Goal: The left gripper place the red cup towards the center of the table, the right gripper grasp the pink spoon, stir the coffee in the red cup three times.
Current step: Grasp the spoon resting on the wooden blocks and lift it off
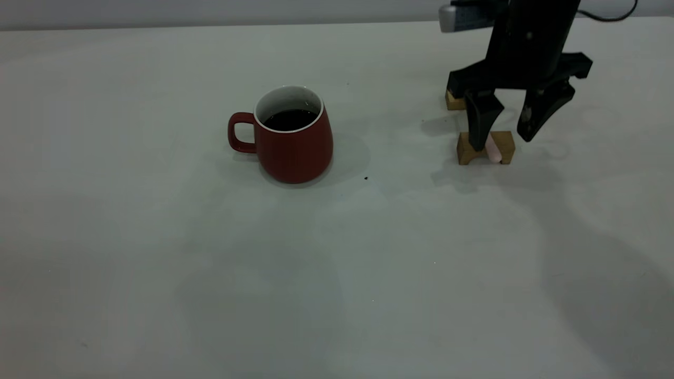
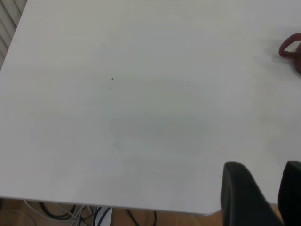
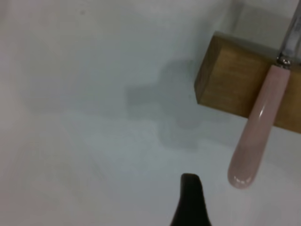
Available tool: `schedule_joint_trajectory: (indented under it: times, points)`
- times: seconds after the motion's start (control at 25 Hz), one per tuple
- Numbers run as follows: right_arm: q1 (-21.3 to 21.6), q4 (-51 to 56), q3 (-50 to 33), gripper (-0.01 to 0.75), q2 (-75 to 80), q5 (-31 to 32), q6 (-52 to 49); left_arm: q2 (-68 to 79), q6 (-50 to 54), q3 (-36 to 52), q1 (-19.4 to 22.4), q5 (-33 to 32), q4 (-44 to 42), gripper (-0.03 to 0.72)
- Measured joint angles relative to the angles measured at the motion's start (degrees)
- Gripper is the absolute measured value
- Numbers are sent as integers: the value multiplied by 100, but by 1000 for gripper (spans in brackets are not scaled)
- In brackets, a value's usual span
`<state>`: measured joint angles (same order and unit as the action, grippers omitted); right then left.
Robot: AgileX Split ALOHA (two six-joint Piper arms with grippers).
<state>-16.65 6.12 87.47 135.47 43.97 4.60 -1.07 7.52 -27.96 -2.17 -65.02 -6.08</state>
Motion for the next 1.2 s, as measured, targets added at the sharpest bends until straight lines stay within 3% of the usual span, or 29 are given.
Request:
schedule_joint_trajectory:
  times: [0.36,0.64,0.8,1.0,1.2]
  points:
    - [0,-5,6,631,220,-351,-84,0,0,0,0,0,0,266]
    - [0,-51,6,557,434,-425,-241,0,0,0,0,0,0,266]
    - [0,-285,18,428,443,-425,-460,0,5,0,0,0,0,266]
    - [0,-762,190,144,432,-121,-792,0,5,0,0,0,0,266]
    - [-11,-818,572,133,143,728,-901,0,5,0,0,0,0,266]
